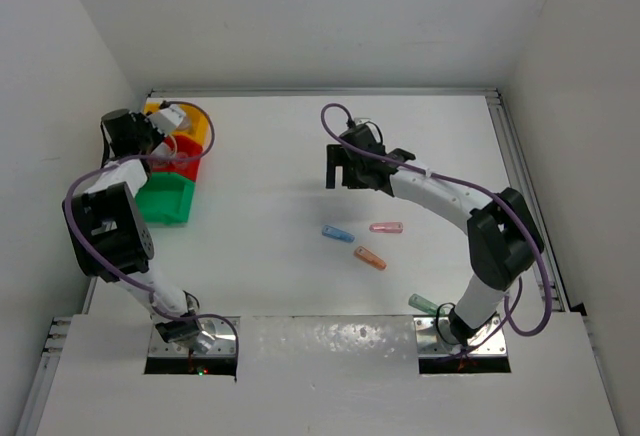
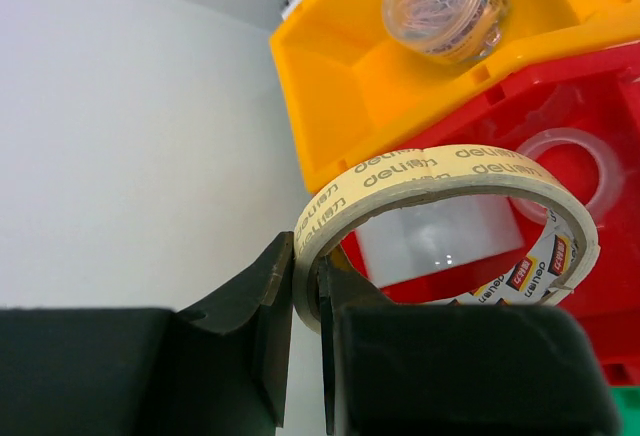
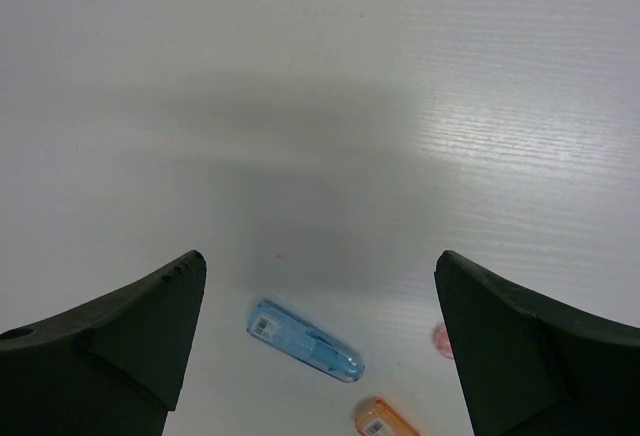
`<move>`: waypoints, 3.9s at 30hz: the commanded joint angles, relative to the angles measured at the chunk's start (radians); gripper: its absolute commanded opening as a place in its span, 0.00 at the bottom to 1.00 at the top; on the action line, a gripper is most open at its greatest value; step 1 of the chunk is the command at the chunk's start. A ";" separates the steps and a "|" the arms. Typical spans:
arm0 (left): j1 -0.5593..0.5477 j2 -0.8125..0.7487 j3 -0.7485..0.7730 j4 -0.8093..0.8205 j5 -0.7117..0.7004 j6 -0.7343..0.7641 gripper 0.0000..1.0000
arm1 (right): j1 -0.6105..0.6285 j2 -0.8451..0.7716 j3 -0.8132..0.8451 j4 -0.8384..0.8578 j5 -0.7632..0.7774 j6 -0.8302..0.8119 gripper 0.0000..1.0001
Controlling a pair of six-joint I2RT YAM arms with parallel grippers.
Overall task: Sort the stationery into containers
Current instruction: Place the stationery in the storage box, then pick up the pen from the center of the board.
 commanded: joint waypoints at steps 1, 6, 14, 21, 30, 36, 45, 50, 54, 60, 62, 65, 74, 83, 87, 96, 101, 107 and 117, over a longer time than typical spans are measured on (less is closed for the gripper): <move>0.023 -0.043 -0.032 0.104 0.107 0.118 0.00 | -0.006 -0.053 -0.011 -0.010 0.034 -0.011 0.94; 0.037 -0.046 -0.093 0.153 0.162 0.213 0.00 | -0.012 -0.072 -0.031 -0.014 0.042 -0.005 0.94; 0.064 -0.046 -0.154 0.197 0.235 0.354 0.00 | -0.015 -0.079 -0.041 -0.022 0.056 0.004 0.94; 0.067 -0.007 -0.150 0.265 0.228 0.412 0.03 | -0.017 -0.084 -0.046 -0.037 0.064 0.002 0.94; 0.075 0.022 -0.119 0.179 0.238 0.468 0.28 | -0.020 -0.095 -0.057 -0.047 0.080 0.004 0.95; 0.076 0.014 -0.119 0.171 0.242 0.463 0.45 | -0.024 -0.098 -0.061 -0.050 0.084 0.002 0.95; 0.103 0.000 -0.055 -0.057 0.268 0.569 0.71 | -0.023 -0.107 -0.067 -0.051 0.094 -0.008 0.95; 0.106 0.005 -0.012 -0.172 0.272 0.586 0.90 | -0.023 -0.116 -0.073 -0.053 0.094 -0.010 0.95; 0.104 0.000 -0.002 -0.223 0.275 0.613 1.00 | -0.023 -0.127 -0.084 -0.051 0.099 -0.008 0.95; 0.104 -0.023 0.033 -0.272 0.292 0.589 1.00 | -0.024 -0.150 -0.100 -0.051 0.093 -0.010 0.95; 0.106 -0.036 0.073 -0.324 0.314 0.567 1.00 | -0.024 -0.153 -0.098 -0.060 0.084 -0.020 0.95; 0.109 -0.067 0.106 -0.352 0.364 0.489 1.00 | -0.029 -0.170 -0.100 -0.083 0.062 -0.042 0.98; -0.006 -0.107 0.390 -0.592 0.424 -0.061 0.58 | -0.123 -0.272 -0.179 -0.230 -0.022 0.002 0.95; -0.645 -0.075 0.346 -0.953 0.293 -0.118 0.75 | -0.305 -0.363 -0.348 -0.228 -0.160 0.082 0.90; -0.889 0.020 0.315 -0.822 0.165 -0.203 0.82 | -0.327 -0.411 -0.360 -0.260 -0.150 0.064 0.92; -1.051 0.192 0.220 -0.637 0.192 -0.167 0.93 | -0.368 -0.573 -0.435 -0.326 -0.104 0.041 0.92; -1.124 0.255 0.168 -0.532 0.179 -0.203 0.90 | -0.382 -0.650 -0.471 -0.353 -0.093 0.044 0.91; -1.172 0.290 0.113 -0.461 0.147 -0.301 0.82 | -0.400 -0.705 -0.474 -0.389 -0.073 0.024 0.90; -1.157 0.266 0.140 -0.577 0.058 -0.397 0.00 | -0.414 -0.773 -0.471 -0.387 -0.022 0.015 0.87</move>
